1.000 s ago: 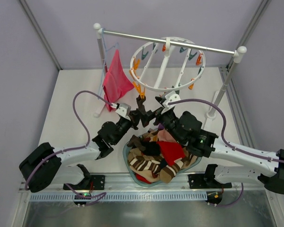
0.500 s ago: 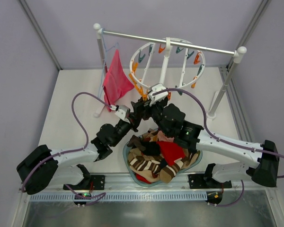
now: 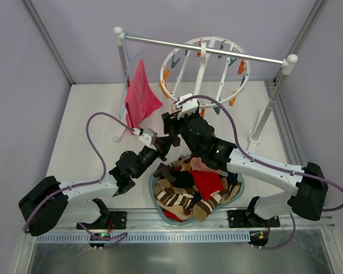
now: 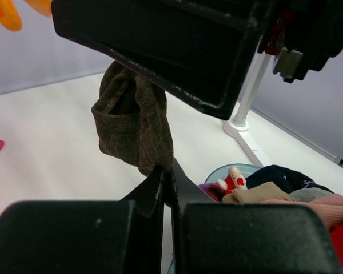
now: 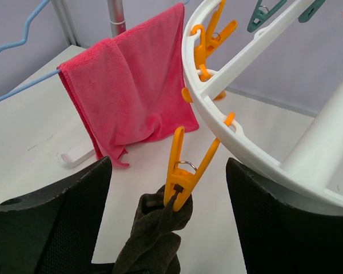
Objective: Remove the socks clipped to the hanger
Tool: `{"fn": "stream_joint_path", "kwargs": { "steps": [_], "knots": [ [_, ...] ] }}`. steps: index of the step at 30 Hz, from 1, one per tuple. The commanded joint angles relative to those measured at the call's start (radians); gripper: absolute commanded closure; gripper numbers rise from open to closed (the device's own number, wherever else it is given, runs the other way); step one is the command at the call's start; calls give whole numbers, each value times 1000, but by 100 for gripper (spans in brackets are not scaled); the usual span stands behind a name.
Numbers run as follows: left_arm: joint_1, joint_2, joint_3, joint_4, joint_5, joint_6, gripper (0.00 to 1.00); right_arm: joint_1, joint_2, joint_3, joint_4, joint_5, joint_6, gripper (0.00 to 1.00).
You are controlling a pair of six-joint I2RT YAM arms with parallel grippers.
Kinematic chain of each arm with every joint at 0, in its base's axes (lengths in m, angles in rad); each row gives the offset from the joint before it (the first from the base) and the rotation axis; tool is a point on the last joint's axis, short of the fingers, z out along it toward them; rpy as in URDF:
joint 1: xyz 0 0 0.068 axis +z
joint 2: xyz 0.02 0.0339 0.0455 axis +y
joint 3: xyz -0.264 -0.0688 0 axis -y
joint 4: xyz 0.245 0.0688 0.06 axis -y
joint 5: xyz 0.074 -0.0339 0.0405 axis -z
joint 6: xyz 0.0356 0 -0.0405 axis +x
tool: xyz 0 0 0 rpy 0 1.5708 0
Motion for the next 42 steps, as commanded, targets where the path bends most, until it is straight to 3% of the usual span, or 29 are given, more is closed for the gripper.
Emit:
{"fn": "stream_joint_path", "kwargs": {
  "steps": [1, 7, 16, 19, 20, 23, 30, 33, 34, 35, 37, 42],
  "knots": [
    [-7, -23, -9, 60, 2, 23, 100, -6, 3, 51, 20, 54, 28, 19],
    [-10, -38, -18, 58, 0, 24, 100, -17, 3, 13, 55, 69, 45, 20],
    [-12, -71, -38, 54, 2, 35, 100, -40, 72, 71, 28, 78, 52, 40],
    [-13, -78, -41, 52, 3, 37, 100, -42, 86, 80, 29, 92, 48, 58],
    [-13, -78, -43, 51, 2, 37, 100, -42, 86, 79, 34, 104, 50, 75],
    [-13, -81, -43, 49, 0, 38, 100, -42, 86, 76, 44, 120, 42, 96],
    [-13, -74, -40, 44, -3, 40, 100, -42, 65, 51, 61, 108, 38, 96],
    [-13, -72, -38, 44, -3, 38, 100, -43, 54, 34, 72, 95, 32, 42],
    [-13, -72, -38, 44, -6, 41, 100, -43, 51, 21, 77, 82, 29, 16],
    [-13, -72, -38, 44, -6, 41, 100, -42, 48, 11, 89, 69, 25, 7],
    [-13, -72, -35, 32, -12, 46, 100, -42, 31, -18, 100, 25, 18, 0],
    [-13, -74, -3, -52, -34, 69, 100, -43, -33, -87, 120, -3, 18, 0]
  ]
}}
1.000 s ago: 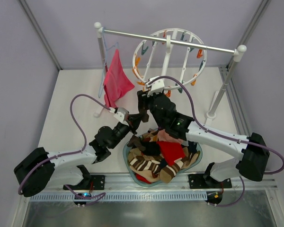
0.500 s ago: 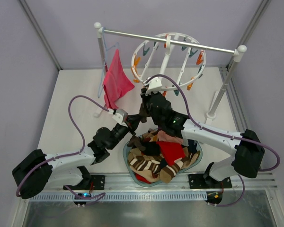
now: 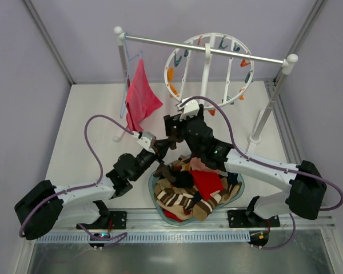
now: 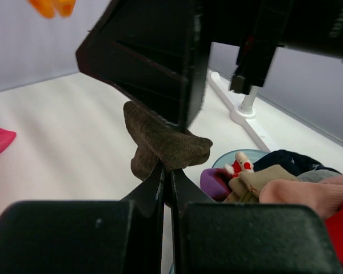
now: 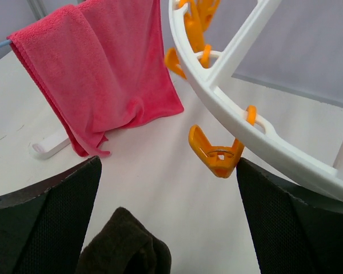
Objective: Remove the socks clipped to the hanger
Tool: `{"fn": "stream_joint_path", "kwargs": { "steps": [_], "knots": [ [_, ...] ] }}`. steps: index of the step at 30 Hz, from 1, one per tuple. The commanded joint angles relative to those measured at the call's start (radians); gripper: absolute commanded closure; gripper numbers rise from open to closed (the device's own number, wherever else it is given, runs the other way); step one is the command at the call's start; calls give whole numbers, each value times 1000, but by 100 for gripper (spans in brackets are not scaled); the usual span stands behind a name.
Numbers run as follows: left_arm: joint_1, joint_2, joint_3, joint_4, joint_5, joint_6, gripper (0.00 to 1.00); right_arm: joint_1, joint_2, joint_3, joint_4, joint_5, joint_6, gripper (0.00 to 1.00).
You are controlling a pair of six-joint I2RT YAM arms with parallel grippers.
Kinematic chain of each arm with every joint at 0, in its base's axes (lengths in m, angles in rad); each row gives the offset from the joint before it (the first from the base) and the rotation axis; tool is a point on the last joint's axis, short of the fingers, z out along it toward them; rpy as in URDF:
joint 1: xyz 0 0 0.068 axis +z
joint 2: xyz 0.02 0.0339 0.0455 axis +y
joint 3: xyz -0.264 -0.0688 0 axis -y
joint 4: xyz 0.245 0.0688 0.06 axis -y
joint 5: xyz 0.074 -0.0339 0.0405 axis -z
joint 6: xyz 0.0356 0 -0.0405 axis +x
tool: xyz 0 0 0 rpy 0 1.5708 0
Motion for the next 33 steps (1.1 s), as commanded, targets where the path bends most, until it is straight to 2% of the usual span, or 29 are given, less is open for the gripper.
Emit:
{"fn": "stream_joint_path", "kwargs": {
  "steps": [1, 8, 15, 21, 26, 28, 33],
  "knots": [
    [-3, -11, 36, -18, -17, 36, 100, -3, -103, -59, 84, -31, -1, 0],
    [-3, 8, 62, -53, 26, 44, 100, -3, -258, -214, 120, -47, 8, 0],
    [-3, 3, 80, -90, 53, 39, 100, -17, -420, -443, 255, 123, -36, 0],
    [-3, -80, 93, -170, 220, -54, 100, -133, -653, -687, 353, 171, 16, 0],
    [-20, -164, 123, -272, 392, -148, 100, -228, -807, -787, 365, 217, 36, 0],
    [-65, -189, 128, -315, 376, -136, 100, -257, -835, -802, 361, 222, 48, 0],
    [-280, -180, 174, -424, 155, -27, 100, -277, -873, -837, 384, 217, 77, 0]
  ]
}}
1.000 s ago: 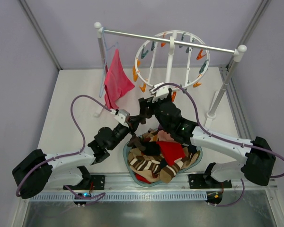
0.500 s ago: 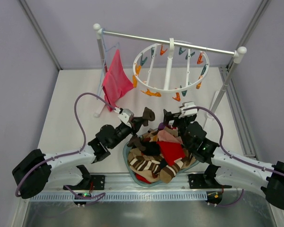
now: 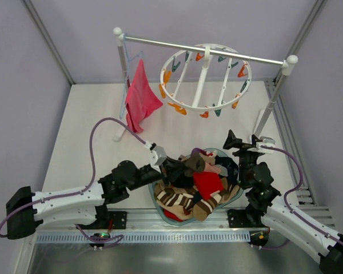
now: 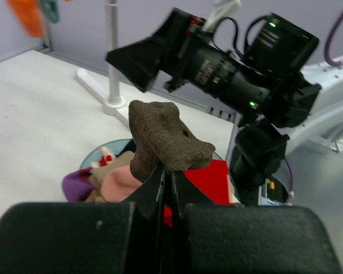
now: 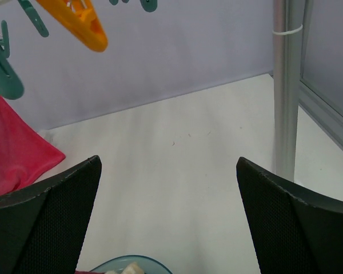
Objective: Remove the socks clipped to the hanger
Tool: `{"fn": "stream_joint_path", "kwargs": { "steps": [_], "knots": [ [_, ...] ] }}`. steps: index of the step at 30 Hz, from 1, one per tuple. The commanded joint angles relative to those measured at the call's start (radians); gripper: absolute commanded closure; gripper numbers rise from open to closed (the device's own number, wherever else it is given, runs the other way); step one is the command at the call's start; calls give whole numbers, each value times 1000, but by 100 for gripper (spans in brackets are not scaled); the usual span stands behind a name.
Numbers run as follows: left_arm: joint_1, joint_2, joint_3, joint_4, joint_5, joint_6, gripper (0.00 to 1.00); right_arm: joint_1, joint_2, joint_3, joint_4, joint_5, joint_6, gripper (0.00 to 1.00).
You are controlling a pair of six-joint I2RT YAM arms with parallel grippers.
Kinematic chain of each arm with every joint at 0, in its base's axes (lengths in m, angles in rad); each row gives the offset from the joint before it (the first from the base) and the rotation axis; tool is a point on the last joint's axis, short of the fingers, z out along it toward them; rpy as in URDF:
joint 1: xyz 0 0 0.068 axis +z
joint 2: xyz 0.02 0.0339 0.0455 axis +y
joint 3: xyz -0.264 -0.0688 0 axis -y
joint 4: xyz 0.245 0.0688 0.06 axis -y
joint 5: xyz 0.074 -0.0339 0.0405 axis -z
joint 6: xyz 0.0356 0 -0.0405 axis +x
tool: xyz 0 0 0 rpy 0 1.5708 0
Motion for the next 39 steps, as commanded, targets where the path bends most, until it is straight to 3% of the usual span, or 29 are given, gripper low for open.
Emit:
{"fn": "stream_joint_path", "kwargs": {
  "steps": [1, 6, 12, 14, 22, 23, 24, 25, 27, 39],
  "knots": [
    [-105, 31, 55, -100, -109, 56, 100, -11, -11, -14, 76, 27, 43, 0],
    [-144, 147, 26, -25, -172, 22, 100, -15, -16, -15, 70, 34, 48, 0],
    [-208, 437, 58, 1, -399, 8, 100, -17, -73, -37, 64, 33, 55, 0],
    [-214, 496, 64, 17, -406, 4, 100, -17, -99, -46, 63, 33, 57, 0],
    [-285, 458, 115, -104, -462, 23, 100, -18, -126, -55, 51, 34, 60, 1],
    [-292, 427, 113, -124, -467, 23, 94, -20, -125, -55, 50, 31, 61, 0],
    [-299, 412, 112, -134, -473, 22, 77, -20, -125, -54, 51, 30, 60, 0],
    [-303, 396, 107, -138, -479, 25, 38, -18, -125, -54, 48, 28, 61, 0],
    [-314, 355, 103, -169, -519, 22, 2, -18, -126, -54, 45, 28, 61, 0],
    [-339, 169, 129, -376, -652, 8, 1, -20, -137, -55, 34, 22, 66, 0]
  ]
}}
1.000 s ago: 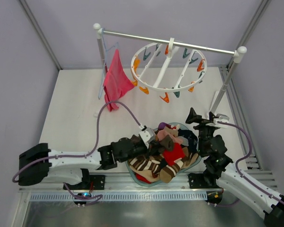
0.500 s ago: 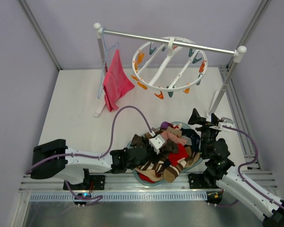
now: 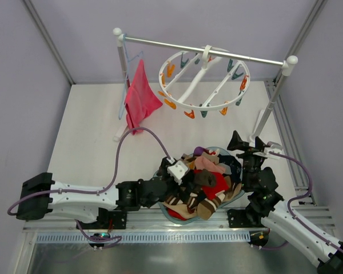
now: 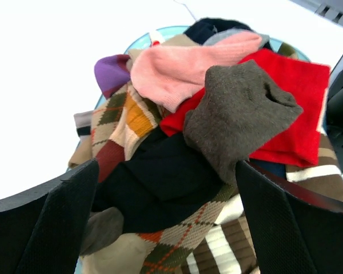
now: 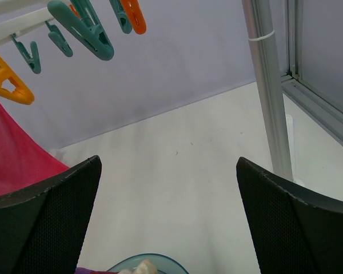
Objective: Remove the socks clipped to the hanger
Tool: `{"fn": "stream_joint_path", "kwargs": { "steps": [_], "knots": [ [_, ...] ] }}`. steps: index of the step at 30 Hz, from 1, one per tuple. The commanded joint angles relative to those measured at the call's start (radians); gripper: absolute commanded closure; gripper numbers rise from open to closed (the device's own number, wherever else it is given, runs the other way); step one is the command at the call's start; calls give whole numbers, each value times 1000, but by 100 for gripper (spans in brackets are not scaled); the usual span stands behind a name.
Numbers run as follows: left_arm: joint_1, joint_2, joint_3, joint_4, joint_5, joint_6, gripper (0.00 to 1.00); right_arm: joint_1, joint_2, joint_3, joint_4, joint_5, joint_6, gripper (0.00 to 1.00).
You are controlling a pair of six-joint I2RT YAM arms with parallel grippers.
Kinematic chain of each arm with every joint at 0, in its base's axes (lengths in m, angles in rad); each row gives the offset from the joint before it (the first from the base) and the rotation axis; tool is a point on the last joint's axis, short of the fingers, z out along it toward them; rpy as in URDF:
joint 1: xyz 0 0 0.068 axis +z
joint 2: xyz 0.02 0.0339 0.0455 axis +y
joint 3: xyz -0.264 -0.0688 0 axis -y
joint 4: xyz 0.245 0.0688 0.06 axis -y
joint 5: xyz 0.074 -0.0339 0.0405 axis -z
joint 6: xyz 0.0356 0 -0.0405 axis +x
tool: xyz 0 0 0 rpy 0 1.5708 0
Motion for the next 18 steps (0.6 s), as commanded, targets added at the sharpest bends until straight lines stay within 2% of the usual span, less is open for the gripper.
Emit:
{"fn": "stream_joint_path", "kwargs": {
  "steps": [1, 6, 9, 10, 11, 14, 15, 16, 17, 18],
  "knots": [
    [-12, -91, 26, -65, -42, 0, 0, -3, -12, -2, 31, 6, 27, 0],
    [-12, -258, -11, -73, -22, 11, 0, -3, -10, -6, 31, 10, 25, 0],
    [-10, -354, -51, -41, -80, 43, 0, -5, -12, -8, 30, 9, 27, 0],
    [-10, -373, -63, -18, -118, 65, 1, -3, -12, -8, 30, 9, 25, 0],
    [-10, -384, -97, 64, -252, 98, 0, -5, -13, -8, 30, 9, 27, 0],
    [25, -363, -163, 314, -469, 250, 0, -5, -13, -6, 28, 7, 27, 0],
    [46, -331, -151, 304, -451, 254, 0, -5, -15, -8, 28, 6, 28, 0],
    [123, -317, -130, 257, -392, 237, 0, -6, -15, -9, 28, 6, 28, 0],
    [167, -297, -97, 126, -319, 149, 0, -6, -16, -9, 28, 3, 28, 0],
    [224, -276, -52, 85, -146, 111, 0, -5, -18, -9, 28, 3, 28, 0]
  ]
}}
